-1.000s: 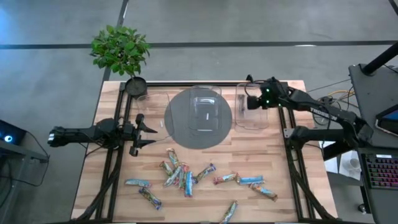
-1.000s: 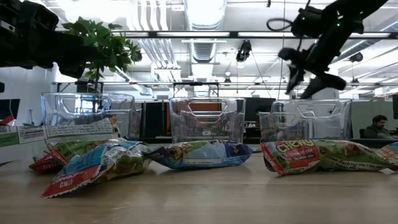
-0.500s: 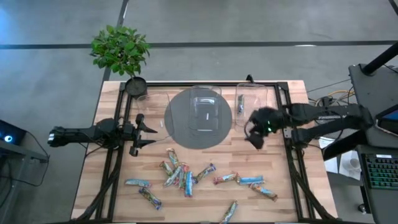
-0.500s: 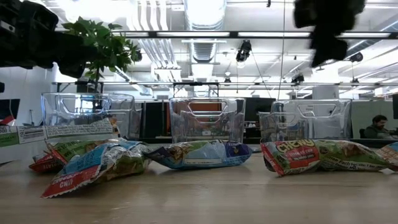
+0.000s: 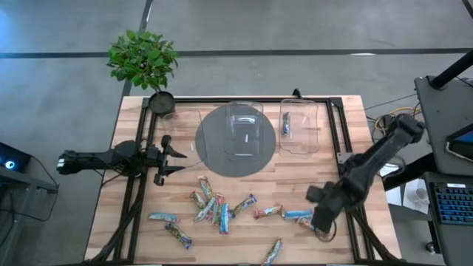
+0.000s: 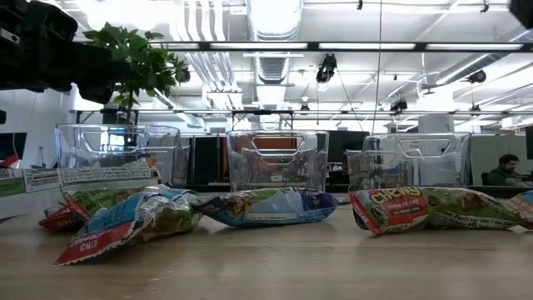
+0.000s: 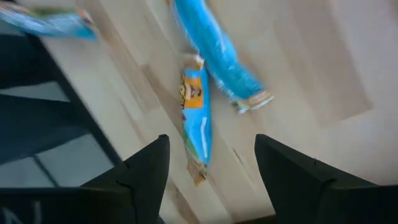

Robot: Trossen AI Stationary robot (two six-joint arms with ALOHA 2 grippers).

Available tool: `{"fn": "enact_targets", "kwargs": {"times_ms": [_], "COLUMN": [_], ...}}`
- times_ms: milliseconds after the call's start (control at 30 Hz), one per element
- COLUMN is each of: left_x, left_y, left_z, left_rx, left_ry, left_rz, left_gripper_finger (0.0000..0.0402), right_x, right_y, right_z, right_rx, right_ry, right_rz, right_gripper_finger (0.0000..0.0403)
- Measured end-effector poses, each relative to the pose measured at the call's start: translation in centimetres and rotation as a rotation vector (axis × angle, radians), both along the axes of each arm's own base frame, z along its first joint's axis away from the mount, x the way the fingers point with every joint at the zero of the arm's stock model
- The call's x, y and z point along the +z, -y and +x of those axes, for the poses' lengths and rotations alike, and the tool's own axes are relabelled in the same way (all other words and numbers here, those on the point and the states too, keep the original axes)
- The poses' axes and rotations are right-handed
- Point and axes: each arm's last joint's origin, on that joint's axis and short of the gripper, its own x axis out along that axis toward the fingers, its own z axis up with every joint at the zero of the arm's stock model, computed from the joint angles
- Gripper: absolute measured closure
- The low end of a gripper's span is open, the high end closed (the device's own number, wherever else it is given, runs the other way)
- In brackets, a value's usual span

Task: Pick and place Granola Bars by type
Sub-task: Put the yellow granola bar into the center transparent bin

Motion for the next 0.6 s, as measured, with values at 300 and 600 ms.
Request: {"fn": "enact_targets", "kwargs": {"times_ms": [300, 600], "left_x": [0.0, 0.0], "left_y": [0.0, 0.0], "left_z": [0.0, 0.0], "left_rx": [0.000, 0.000], "left_ry": [-0.002, -0.003], "left_rz": [-0.002, -0.012], "left_gripper_finger": [0.0227, 0.0227], "right_x": [-4.5, -8.6], "right_y": [-4.7, -5.3], "right_z": [1.7, 2.6], "right_rx": [0.017, -0.005], "right_ry": [-0.077, -0.187], "right_rz": [-0.061, -0.135], "right_gripper_finger": [0.0163, 0.0173]}}
